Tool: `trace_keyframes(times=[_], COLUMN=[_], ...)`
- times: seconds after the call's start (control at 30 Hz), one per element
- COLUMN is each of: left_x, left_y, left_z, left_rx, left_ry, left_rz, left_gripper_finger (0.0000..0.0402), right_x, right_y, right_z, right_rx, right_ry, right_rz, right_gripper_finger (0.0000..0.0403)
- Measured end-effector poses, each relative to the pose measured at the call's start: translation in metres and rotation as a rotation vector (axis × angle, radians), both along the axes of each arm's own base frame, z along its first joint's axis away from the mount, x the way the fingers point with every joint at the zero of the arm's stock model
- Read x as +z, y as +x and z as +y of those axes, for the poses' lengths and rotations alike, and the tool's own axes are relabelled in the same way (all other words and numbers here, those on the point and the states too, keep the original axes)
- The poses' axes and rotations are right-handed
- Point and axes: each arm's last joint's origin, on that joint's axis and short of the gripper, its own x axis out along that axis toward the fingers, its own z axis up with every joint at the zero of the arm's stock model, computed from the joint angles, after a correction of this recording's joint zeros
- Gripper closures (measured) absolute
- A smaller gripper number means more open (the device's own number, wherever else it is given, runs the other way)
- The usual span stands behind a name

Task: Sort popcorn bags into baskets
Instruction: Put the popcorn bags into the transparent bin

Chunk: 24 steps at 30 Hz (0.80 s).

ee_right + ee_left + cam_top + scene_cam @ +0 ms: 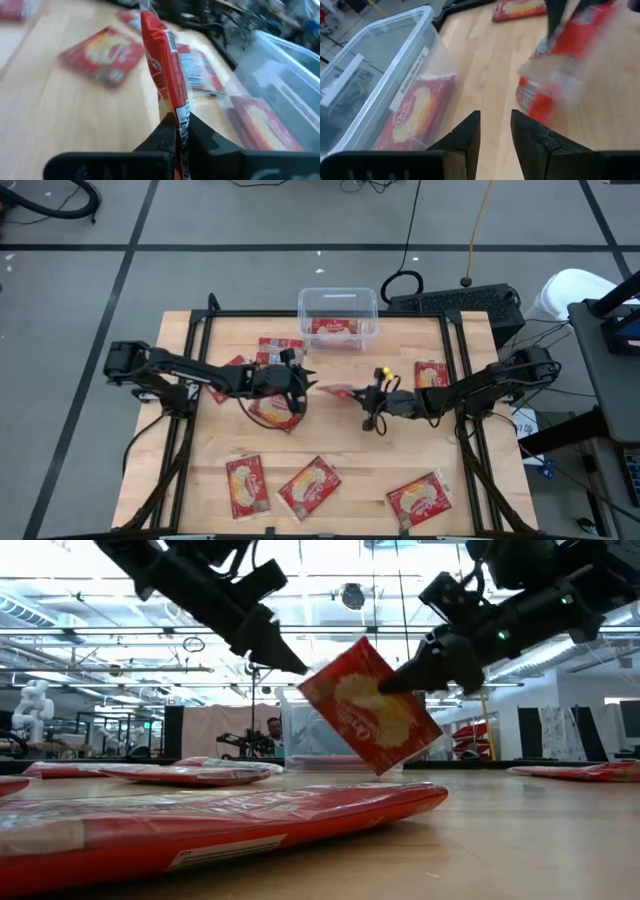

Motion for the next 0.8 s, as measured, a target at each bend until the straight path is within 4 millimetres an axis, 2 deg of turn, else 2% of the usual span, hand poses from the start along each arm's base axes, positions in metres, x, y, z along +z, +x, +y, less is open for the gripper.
trace_keyframes(times=[0.2, 0.43, 0.63, 0.8], left_x=[-0.017, -0.034, -0.029, -0.014], left_y=[-0.016, -0.034, -0.039, -0.032], left_z=[-0.002, -0.018, -0.044, -0.059], left_rx=[-0.004, -0.021, -0.126, -0.129], left_ry=[-0.168, -0.332, -0.369, -0.297], left_rz=[-0.167, -0.341, -0.499, -0.600], left_gripper_finger=[0.0286, 0.0273, 0.0218, 0.0158], right_x=[0.020, 0.034, 0.052, 0.063], right_y=[-0.003, -0.010, -0.020, -0.021], right_z=[-0.011, -0.017, -0.014, -0.010], right_rx=[-0.075, 0.013, 0.164, 0.245], right_ry=[0.139, 0.232, 0.256, 0.254], right_rz=[-0.152, -0.428, -0.704, -0.810], right_gripper_finger=[0.0393, 0.0393, 0.0393, 0.0392])
